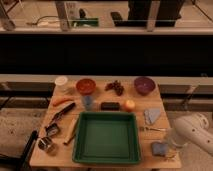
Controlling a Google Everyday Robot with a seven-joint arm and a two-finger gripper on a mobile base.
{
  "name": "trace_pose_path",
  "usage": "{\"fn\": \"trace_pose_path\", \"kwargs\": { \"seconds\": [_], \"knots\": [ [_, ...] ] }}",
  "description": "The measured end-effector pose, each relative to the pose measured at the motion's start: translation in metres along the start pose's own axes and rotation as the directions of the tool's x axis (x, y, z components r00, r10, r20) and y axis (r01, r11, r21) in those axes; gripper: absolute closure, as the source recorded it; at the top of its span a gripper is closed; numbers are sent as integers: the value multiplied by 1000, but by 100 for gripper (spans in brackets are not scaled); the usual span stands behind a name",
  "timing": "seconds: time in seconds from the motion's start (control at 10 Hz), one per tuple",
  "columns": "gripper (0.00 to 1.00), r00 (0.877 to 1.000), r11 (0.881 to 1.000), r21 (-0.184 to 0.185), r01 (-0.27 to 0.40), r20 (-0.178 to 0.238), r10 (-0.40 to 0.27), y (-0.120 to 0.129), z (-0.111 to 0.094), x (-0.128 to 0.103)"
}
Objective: Wipe table surface with sponge
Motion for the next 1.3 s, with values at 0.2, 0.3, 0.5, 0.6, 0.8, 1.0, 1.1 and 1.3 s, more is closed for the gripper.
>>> {"fn": "trace_pose_path", "kwargs": {
  "seconds": [0.2, 0.3, 0.5, 0.6, 0.8, 1.0, 1.1, 1.3],
  "knots": [
    [78, 1000, 1000, -2, 0, -11, 0, -6, 2, -1],
    [78, 1000, 1000, -7, -1, -15, 1, -7, 3, -1],
    [84, 1000, 1000, -3, -4, -13, 4, -8, 3, 0],
    [86, 1000, 1000, -1, 0, -15, 0, -9, 3, -1],
    [90, 1000, 1000, 17, 5, -20, -4, -19, -6, -8],
    [96, 1000, 999, 31, 10, -24, -10, -27, -17, -13],
    [96, 1000, 999, 31, 6, -28, -5, -25, -17, -11],
    [96, 1000, 999, 31, 6, -27, -5, -27, -14, -13]
  ]
}}
